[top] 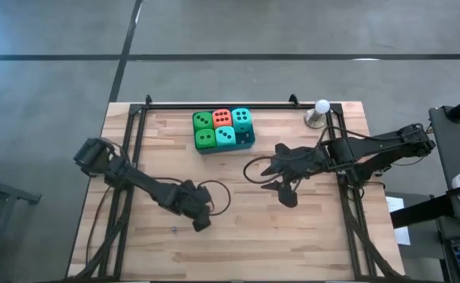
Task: Pick & Place Dice
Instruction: Put the small top blue dice into the blue bin
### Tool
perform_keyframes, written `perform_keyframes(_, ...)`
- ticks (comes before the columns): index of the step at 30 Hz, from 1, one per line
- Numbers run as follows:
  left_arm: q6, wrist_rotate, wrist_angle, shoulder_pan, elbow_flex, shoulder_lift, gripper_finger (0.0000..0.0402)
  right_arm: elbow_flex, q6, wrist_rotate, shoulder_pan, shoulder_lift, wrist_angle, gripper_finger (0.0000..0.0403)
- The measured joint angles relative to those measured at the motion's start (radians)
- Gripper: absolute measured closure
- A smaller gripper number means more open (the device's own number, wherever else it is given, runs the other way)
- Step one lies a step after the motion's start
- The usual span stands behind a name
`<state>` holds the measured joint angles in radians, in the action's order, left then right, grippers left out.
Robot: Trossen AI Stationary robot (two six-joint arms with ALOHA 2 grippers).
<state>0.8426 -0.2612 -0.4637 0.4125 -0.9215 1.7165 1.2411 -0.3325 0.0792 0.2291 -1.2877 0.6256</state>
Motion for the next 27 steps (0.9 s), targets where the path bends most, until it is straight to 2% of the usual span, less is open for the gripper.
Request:
perform_keyframes(6,0.004,0.0,-0.004,0.0,-0.002,0.061,0.0026,-0.002,0.0,0.0,0.0,0.0,-0.001,0.0209)
perform_keyframes(22,0.026,0.006,-0.003,-0.001,-0.002,0.064,0.0033,-0.002,0.0,0.0,0.0,0.0,-0.002,0.0209)
perform_keyframes(27,0.029,0.005,-0.005,-0.002,-0.002,0.064,0.0064,-0.002,0.0,0.0,0.0,0.0,-0.002,0.0209)
